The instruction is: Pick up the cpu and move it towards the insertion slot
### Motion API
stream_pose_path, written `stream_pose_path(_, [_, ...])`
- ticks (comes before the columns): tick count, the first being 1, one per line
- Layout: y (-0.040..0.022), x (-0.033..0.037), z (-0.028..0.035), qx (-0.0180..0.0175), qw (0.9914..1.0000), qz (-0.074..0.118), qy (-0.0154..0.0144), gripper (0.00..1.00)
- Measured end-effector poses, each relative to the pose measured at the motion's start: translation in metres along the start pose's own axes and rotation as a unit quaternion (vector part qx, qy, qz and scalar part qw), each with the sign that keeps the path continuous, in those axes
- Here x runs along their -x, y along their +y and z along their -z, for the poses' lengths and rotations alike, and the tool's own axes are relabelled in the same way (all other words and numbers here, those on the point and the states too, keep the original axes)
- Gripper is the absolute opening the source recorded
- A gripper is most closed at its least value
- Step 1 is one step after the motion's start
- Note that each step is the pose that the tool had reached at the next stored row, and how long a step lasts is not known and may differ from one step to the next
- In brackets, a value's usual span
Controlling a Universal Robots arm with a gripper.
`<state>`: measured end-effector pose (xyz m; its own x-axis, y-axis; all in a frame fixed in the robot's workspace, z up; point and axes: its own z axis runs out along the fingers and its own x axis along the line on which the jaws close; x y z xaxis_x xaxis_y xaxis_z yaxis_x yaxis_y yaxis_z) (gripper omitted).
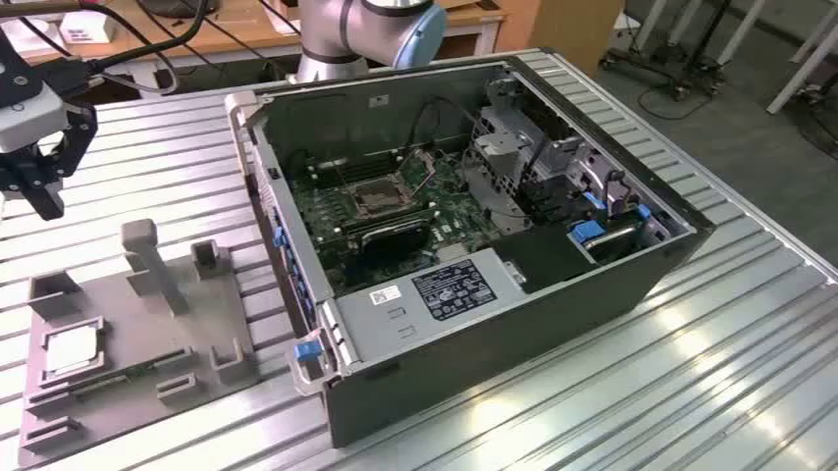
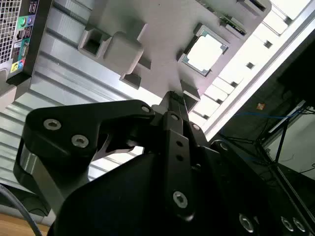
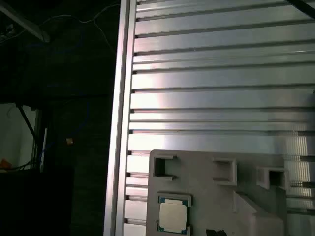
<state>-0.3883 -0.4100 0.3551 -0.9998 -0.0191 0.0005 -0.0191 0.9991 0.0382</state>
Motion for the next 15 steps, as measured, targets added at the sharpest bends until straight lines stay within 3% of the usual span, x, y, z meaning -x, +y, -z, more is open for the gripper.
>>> stream_pose_path(6, [0.0000,-0.0003,0.0001,0.0000,1.00000,0.000,0.0001,0.10])
stream_pose_path(15, [0.0001,-0.0066,-0.0001,0.0000,1.00000,0.000,0.0000,0.10])
